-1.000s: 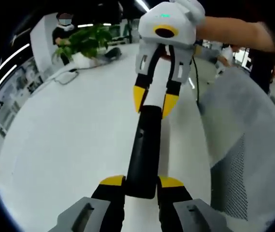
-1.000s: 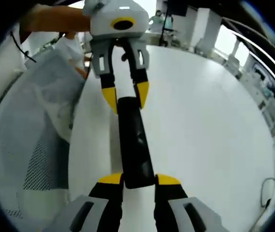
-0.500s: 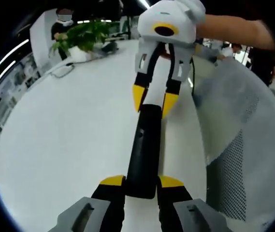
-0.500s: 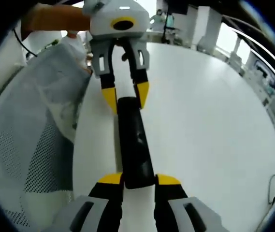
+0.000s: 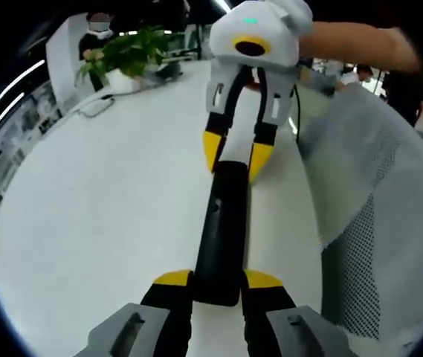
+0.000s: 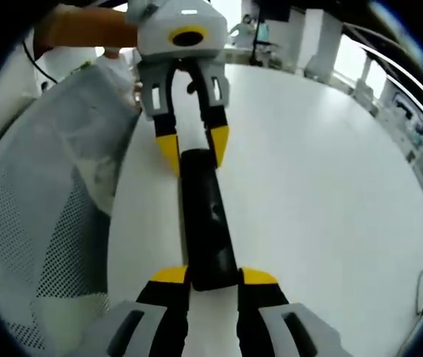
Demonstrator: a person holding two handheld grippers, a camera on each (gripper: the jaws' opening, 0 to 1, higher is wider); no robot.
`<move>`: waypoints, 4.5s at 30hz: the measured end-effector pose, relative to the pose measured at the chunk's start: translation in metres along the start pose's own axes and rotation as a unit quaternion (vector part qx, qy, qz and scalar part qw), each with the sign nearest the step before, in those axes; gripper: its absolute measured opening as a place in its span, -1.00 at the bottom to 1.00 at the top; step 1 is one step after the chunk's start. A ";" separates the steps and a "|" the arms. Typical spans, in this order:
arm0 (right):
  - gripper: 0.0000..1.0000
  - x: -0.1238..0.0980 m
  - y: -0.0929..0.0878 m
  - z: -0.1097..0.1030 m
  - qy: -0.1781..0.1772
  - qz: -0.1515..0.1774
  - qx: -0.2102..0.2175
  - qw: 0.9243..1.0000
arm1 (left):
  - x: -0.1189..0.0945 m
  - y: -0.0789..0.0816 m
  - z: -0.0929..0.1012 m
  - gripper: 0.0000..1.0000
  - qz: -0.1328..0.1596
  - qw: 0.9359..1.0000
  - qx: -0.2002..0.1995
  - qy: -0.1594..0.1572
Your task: Press the specified remote control buttons in sequence, fully releasing each button before pressing the next.
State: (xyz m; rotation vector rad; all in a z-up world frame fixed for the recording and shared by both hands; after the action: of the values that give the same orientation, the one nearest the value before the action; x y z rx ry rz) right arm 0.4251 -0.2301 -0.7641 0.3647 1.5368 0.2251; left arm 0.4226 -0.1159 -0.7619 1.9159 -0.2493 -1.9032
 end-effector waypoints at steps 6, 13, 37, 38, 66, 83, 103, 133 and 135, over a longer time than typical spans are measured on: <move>-0.58 0.003 -0.001 0.001 0.003 0.000 0.001 1.000 | 0.001 -0.001 -0.001 -0.52 0.001 1.000 0.009 0.000; -0.57 0.003 0.000 0.000 0.000 -0.001 -0.001 1.000 | 0.001 -0.002 0.000 -0.53 -0.005 1.000 0.026 0.006; -0.34 -0.007 0.003 -0.002 -0.002 0.008 0.011 1.000 | 0.002 -0.004 -0.002 -0.52 -0.008 0.999 0.033 0.003; -0.35 -0.009 0.003 -0.002 -0.003 0.008 0.010 1.000 | 0.002 -0.004 -0.002 -0.52 -0.009 0.999 0.033 0.003; -1.00 -0.014 0.006 -0.004 0.009 -0.035 -0.050 0.998 | 0.002 -0.003 -0.002 -0.53 -0.007 0.999 0.038 0.000; -1.00 -0.011 0.003 -0.002 0.025 -0.084 -0.075 0.993 | 0.002 -0.003 -0.003 -0.53 -0.005 0.999 0.037 0.001; -1.00 -0.010 0.005 -0.003 0.041 -0.138 -0.092 0.985 | 0.002 -0.002 -0.001 -0.53 -0.003 0.999 0.034 0.002; -1.00 -0.022 0.012 -0.001 0.026 -0.109 -0.064 0.992 | 0.002 -0.005 -0.001 -0.53 0.014 1.000 0.027 0.007; -1.00 -0.022 0.014 -0.001 0.026 -0.109 -0.065 0.992 | 0.002 -0.005 -0.001 -0.53 0.015 0.999 0.028 0.007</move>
State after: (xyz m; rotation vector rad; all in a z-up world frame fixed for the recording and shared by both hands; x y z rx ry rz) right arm 0.4248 -0.2256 -0.7385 0.0864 1.5906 0.1634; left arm 0.4225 -0.1122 -0.7654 1.9484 -0.3283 -1.8820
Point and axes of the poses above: the point that each gripper's makers call its tool centre point, and the gripper's own axes: x roughly forward along the fingers, z roughly to its right, y roughly out of its top, the point moved 2 cm from there along -x, roughly backward along the fingers, and after that the axes turned 10 degrees about -z, right-handed, at the moved point
